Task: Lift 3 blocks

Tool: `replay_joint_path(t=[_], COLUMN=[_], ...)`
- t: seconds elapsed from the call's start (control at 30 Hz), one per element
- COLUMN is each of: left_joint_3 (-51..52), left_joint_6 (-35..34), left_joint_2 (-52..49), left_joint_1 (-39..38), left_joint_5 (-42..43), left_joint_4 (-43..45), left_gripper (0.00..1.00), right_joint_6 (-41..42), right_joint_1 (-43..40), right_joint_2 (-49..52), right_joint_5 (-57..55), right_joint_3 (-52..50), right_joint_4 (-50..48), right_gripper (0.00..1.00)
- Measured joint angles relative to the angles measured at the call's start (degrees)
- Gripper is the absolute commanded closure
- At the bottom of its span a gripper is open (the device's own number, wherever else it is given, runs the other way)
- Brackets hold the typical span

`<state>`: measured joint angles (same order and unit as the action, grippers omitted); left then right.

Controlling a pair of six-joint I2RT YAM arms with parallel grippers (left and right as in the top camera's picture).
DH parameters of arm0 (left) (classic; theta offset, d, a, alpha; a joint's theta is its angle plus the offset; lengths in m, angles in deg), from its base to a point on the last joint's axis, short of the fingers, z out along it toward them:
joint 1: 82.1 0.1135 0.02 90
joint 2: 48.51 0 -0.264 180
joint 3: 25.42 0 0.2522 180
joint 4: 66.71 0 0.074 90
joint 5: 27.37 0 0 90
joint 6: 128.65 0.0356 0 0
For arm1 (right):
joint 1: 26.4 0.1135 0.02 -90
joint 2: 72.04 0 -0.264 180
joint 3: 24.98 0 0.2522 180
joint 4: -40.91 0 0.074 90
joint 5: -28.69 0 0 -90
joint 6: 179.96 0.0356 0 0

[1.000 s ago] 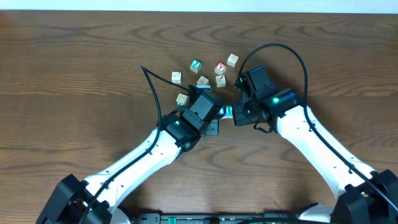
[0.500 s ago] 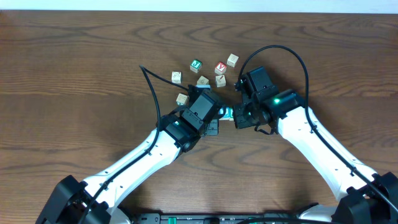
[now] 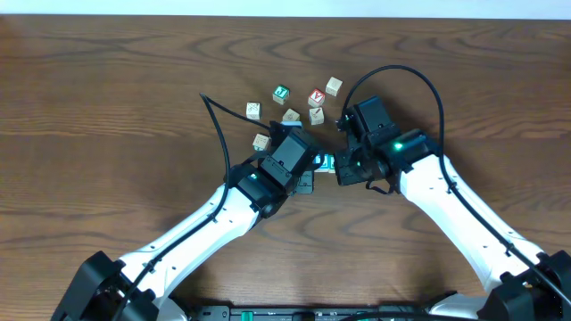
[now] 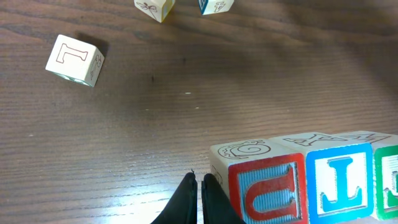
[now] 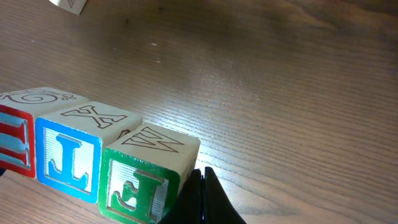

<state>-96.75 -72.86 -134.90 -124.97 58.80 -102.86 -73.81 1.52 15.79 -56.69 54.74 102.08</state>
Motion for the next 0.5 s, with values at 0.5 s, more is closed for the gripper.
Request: replay_joint_path(t=[0.5], left_joint_3=[0.00], left_joint_6=[0.17], left_joint_2=[0.37], left_joint_1=[0.00], left_joint_5=[-0.04], left_joint_4=[0.24], left_gripper=[0.93], right_joint_6=[0.00], right_joint_1=[0.00], right_joint_2=[-0.28], right_joint_5=[-0.20], right_joint_3=[0.00], right_joint_4=[-0.02], right_gripper=[0.99])
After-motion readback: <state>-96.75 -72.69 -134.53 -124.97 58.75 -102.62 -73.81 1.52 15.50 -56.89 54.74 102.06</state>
